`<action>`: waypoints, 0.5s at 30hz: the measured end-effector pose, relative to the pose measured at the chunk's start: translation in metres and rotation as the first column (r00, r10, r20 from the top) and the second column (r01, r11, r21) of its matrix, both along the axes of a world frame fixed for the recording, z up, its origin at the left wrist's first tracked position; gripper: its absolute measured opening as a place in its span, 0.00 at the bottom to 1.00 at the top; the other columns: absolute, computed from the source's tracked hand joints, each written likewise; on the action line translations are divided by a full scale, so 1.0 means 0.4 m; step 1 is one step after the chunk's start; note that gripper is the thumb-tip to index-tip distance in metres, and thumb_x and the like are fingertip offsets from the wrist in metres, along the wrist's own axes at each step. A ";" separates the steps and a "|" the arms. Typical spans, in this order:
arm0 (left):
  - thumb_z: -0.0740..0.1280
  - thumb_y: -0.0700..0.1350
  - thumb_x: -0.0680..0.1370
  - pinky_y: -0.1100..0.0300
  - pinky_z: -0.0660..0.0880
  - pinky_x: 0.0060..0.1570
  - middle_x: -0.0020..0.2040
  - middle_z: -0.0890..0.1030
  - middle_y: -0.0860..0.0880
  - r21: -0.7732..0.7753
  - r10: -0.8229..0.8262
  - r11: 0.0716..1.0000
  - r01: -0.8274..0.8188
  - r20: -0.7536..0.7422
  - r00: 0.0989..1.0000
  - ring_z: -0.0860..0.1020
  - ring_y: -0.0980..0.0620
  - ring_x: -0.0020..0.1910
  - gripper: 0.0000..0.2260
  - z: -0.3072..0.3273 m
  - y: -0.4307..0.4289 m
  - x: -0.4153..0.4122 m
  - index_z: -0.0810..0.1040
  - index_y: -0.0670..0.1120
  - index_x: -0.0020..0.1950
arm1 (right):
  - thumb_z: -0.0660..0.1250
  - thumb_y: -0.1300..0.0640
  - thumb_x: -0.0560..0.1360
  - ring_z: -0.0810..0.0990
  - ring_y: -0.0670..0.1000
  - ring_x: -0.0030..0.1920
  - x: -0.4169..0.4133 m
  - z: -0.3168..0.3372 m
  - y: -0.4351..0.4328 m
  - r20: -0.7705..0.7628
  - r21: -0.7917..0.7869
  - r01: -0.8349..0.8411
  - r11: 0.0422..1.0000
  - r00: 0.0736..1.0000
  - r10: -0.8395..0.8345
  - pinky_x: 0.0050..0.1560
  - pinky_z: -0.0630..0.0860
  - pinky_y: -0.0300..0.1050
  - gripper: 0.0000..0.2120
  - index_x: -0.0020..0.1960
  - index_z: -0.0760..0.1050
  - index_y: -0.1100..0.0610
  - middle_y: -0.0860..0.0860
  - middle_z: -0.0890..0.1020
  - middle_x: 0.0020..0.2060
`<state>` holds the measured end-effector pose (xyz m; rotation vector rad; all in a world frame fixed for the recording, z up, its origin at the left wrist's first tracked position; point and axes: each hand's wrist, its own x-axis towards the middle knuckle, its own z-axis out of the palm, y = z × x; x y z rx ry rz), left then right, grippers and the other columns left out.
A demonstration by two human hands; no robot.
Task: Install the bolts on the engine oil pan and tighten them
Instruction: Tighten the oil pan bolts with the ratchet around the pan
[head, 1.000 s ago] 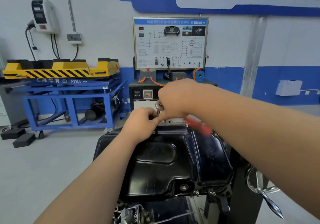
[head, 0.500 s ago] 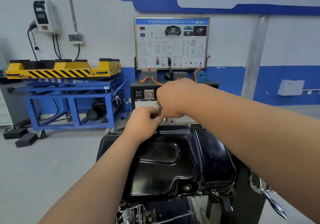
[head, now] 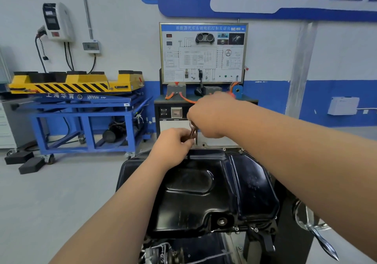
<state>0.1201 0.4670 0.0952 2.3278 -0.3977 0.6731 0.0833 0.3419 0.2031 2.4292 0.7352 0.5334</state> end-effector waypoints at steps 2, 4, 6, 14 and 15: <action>0.67 0.45 0.76 0.73 0.67 0.29 0.31 0.75 0.61 -0.007 0.014 1.000 -0.014 -0.006 1.000 0.75 0.66 0.34 0.13 0.001 -0.003 -0.002 0.71 0.58 0.34 | 0.60 0.59 0.76 0.68 0.51 0.35 -0.001 -0.009 0.001 0.063 -0.006 -0.046 0.999 0.997 0.046 0.42 0.63 0.50 0.03 0.44 0.71 0.53 0.49 0.68 0.33; 0.66 0.49 0.74 0.66 0.66 0.31 0.33 0.75 0.58 0.002 0.059 0.998 -0.059 -0.008 0.998 0.74 0.60 0.35 0.10 0.001 -0.001 0.002 0.69 0.56 0.35 | 0.60 0.52 0.78 0.67 0.49 0.31 -0.005 -0.023 0.007 0.024 0.032 -0.046 0.998 0.999 0.046 0.39 0.64 0.46 0.10 0.38 0.68 0.53 0.48 0.69 0.31; 0.64 0.49 0.72 0.61 0.63 0.29 0.32 0.74 0.55 0.057 0.094 0.994 -0.093 -0.017 0.995 0.72 0.55 0.33 0.08 0.000 0.001 0.003 0.67 0.53 0.34 | 0.56 0.43 0.78 0.69 0.48 0.29 -0.012 -0.028 0.013 -0.153 0.121 0.062 0.991 0.987 -0.043 0.31 0.64 0.43 0.19 0.34 0.65 0.52 0.47 0.73 0.29; 0.67 0.45 0.76 0.71 0.65 0.29 0.33 0.77 0.58 0.023 -0.009 1.000 0.009 -0.015 1.000 0.74 0.62 0.34 0.10 0.002 0.002 -0.010 0.73 0.56 0.35 | 0.62 0.59 0.75 0.66 0.50 0.32 -0.029 -0.004 0.026 -0.021 -0.018 0.087 0.996 0.996 -0.088 0.40 0.64 0.47 0.10 0.37 0.64 0.54 0.49 0.68 0.32; 0.67 0.45 0.76 0.71 0.65 0.29 0.33 0.77 0.58 0.022 0.004 1.000 -0.003 -0.011 1.000 0.74 0.63 0.33 0.11 0.002 0.000 -0.008 0.72 0.57 0.35 | 0.62 0.60 0.74 0.64 0.50 0.32 -0.027 -0.008 0.024 0.013 -0.008 0.074 0.997 0.997 -0.074 0.43 0.63 0.49 0.11 0.37 0.62 0.54 0.49 0.67 0.32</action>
